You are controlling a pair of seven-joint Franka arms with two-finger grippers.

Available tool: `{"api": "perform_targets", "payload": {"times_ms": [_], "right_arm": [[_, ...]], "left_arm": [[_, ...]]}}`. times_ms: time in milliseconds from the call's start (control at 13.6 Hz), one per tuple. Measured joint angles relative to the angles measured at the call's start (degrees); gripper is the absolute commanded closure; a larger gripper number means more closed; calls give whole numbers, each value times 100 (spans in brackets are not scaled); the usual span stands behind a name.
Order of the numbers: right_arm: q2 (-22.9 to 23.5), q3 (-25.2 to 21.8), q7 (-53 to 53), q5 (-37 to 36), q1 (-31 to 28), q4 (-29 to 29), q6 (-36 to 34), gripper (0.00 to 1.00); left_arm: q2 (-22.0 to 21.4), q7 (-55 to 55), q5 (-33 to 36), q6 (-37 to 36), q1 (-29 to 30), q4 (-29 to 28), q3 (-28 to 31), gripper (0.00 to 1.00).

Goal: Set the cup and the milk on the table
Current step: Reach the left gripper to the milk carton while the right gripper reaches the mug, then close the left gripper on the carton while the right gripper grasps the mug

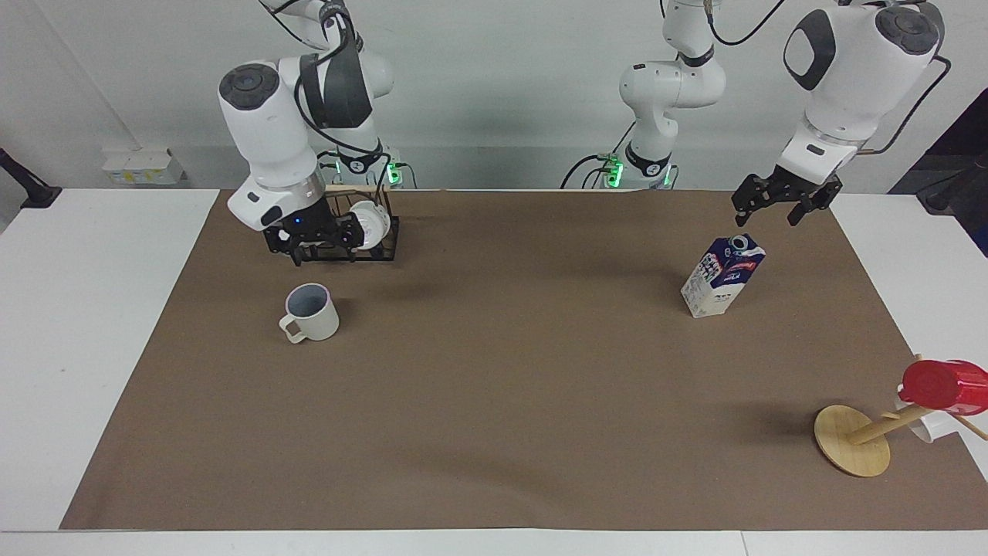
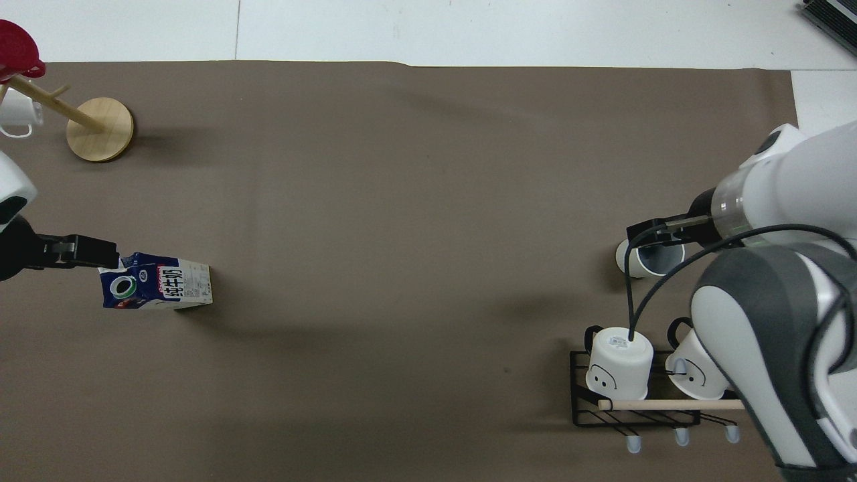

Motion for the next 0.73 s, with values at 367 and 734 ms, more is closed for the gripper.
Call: {"api": "perform_targets", "payload": {"times_ms": [367, 734], "right_arm": [[200, -10, 73, 0, -149, -333, 498, 0], [526, -19, 73, 0, -308, -547, 982, 0]], "left_arm": [[-4, 1, 0, 261, 0, -305, 0, 0], [-40, 2, 0, 346, 1, -604, 2, 0]]}}
